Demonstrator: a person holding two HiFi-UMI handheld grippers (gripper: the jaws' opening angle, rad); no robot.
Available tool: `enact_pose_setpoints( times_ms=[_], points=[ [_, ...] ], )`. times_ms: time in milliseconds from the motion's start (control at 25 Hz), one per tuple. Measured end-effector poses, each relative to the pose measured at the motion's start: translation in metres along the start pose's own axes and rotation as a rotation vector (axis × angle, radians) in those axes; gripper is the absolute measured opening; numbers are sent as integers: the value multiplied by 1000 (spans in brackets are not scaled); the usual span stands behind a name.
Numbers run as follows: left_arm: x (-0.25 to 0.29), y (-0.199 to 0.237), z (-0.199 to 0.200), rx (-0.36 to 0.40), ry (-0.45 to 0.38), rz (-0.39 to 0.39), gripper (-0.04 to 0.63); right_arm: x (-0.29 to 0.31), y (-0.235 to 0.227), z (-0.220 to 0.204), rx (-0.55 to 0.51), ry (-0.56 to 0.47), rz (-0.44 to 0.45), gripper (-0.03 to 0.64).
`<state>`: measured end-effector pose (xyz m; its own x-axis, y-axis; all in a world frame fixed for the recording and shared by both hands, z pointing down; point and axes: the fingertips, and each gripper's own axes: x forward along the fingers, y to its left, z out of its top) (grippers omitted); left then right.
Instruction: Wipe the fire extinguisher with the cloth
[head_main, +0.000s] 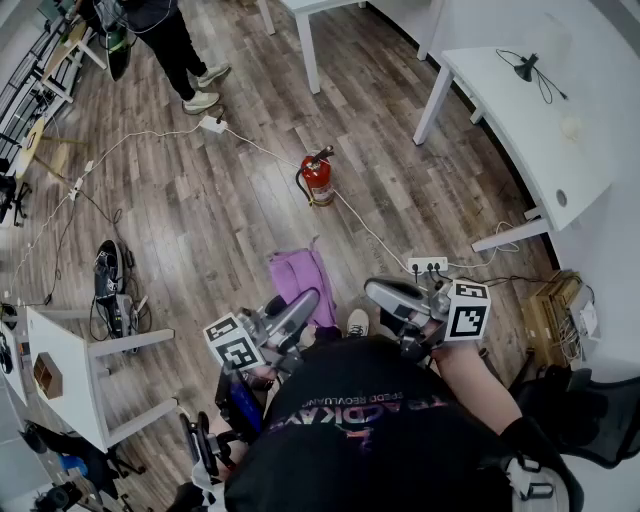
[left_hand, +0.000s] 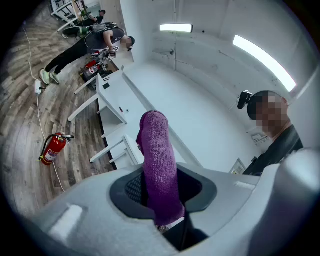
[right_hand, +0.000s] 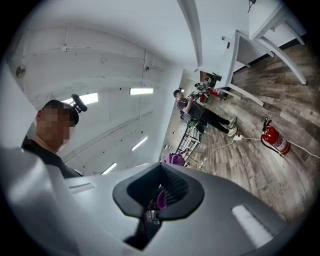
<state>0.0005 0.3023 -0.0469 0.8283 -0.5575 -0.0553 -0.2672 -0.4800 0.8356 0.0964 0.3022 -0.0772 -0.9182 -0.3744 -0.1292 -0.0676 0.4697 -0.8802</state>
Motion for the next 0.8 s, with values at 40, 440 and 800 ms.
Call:
enact_pose_setpoints(
  times_ms=[40,440,800],
  points=[
    [0,0,0,-1,-3,1,97,0,0,0,1,1,0,2],
    [-13,-7,-8,-4,-30,19,97,-2,8,-13,0,20,19,3],
    [-22,-5,-4,11,-53,63,97,-2,4,-6,17,2,36,5]
  ],
)
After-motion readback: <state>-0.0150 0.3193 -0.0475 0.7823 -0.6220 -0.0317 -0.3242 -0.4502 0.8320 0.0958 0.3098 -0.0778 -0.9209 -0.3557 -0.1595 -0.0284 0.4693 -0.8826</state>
